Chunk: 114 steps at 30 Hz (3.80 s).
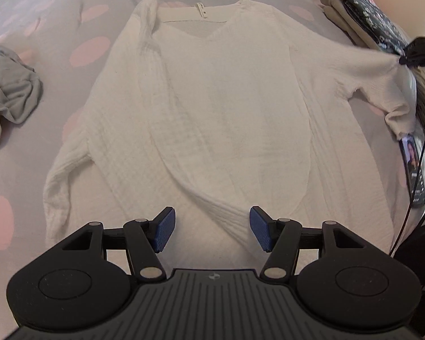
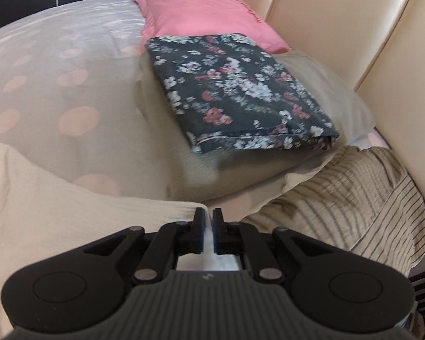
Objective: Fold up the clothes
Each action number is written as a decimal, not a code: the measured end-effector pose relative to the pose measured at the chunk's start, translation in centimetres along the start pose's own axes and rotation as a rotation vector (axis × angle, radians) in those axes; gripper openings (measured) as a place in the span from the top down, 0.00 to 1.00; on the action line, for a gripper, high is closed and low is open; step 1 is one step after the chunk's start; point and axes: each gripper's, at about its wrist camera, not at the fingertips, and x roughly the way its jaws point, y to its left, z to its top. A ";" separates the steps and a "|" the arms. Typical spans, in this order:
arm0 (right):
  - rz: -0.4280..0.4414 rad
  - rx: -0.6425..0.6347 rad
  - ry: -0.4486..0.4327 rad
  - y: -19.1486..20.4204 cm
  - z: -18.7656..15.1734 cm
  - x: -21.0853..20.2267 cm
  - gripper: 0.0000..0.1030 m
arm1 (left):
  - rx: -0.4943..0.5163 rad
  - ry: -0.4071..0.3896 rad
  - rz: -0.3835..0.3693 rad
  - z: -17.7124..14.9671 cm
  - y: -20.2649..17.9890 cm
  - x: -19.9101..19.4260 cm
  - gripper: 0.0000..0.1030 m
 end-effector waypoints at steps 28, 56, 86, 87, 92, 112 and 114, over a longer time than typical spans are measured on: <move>0.079 -0.193 -0.057 4.4 -3.1 -3.4 0.74 | -0.337 -0.367 0.223 6.0 12.5 -13.8 1.00; 0.169 -0.298 0.037 7.8 -2.2 1.6 0.64 | -0.144 -0.365 0.597 13.9 23.9 -7.2 0.59; 0.363 -0.323 -0.049 13.3 1.4 7.5 0.99 | -0.097 -0.189 0.258 17.5 20.5 7.6 0.98; 0.326 -0.326 -0.066 13.3 1.5 7.3 0.99 | -0.102 -0.200 0.275 17.6 20.3 7.3 0.99; 0.203 -0.316 -0.142 13.4 3.9 6.0 1.00 | -0.138 -0.257 0.339 18.1 19.9 5.5 0.99; 0.047 -0.325 -0.205 21.0 9.3 8.2 0.98 | -0.200 -0.327 0.413 20.8 22.5 5.3 0.98; 0.074 -0.324 -0.186 20.6 9.4 8.1 0.93 | -0.204 -0.303 0.408 20.5 22.6 5.6 0.97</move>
